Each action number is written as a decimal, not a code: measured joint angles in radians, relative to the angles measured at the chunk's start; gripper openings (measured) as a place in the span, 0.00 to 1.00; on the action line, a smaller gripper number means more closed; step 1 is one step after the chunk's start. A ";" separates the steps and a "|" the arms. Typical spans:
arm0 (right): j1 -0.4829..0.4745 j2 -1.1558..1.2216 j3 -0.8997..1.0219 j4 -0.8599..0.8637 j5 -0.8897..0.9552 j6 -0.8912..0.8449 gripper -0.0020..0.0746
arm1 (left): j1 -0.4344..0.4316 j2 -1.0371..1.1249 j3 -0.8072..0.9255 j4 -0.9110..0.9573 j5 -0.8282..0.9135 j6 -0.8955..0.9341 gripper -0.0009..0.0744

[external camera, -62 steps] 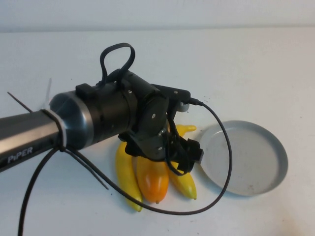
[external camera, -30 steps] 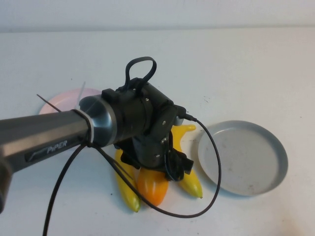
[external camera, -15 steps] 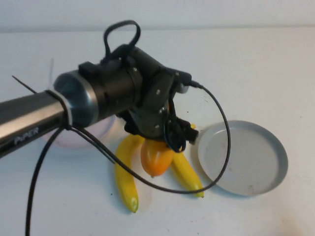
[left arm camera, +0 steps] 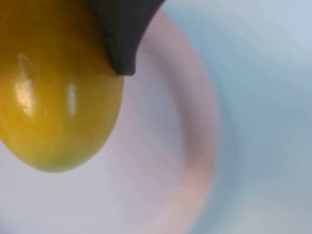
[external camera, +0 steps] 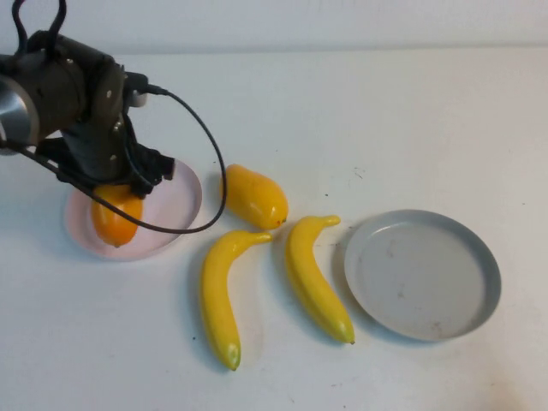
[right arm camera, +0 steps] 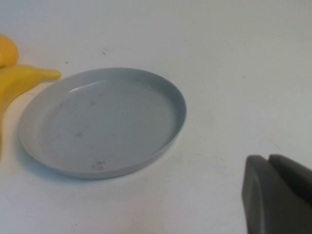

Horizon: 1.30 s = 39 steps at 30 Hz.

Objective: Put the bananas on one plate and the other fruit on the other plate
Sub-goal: Put one type of fruit in the left plate

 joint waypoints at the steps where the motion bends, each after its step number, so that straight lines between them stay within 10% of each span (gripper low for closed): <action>1: 0.000 0.000 0.000 0.000 0.000 0.000 0.00 | 0.015 0.009 0.000 0.013 -0.005 0.000 0.64; 10: 0.000 0.000 0.000 0.000 0.000 0.000 0.00 | 0.063 0.075 0.000 0.081 -0.041 0.011 0.65; 15: 0.000 0.000 0.000 0.000 0.000 0.000 0.00 | 0.063 0.075 0.000 0.081 -0.058 0.019 0.87; 21: 0.000 0.000 0.000 0.000 0.000 0.000 0.00 | 0.055 0.056 0.000 0.083 -0.022 0.015 0.90; 39: 0.000 0.000 0.000 0.000 0.000 0.000 0.00 | -0.224 0.142 -0.278 -0.317 0.024 -0.078 0.90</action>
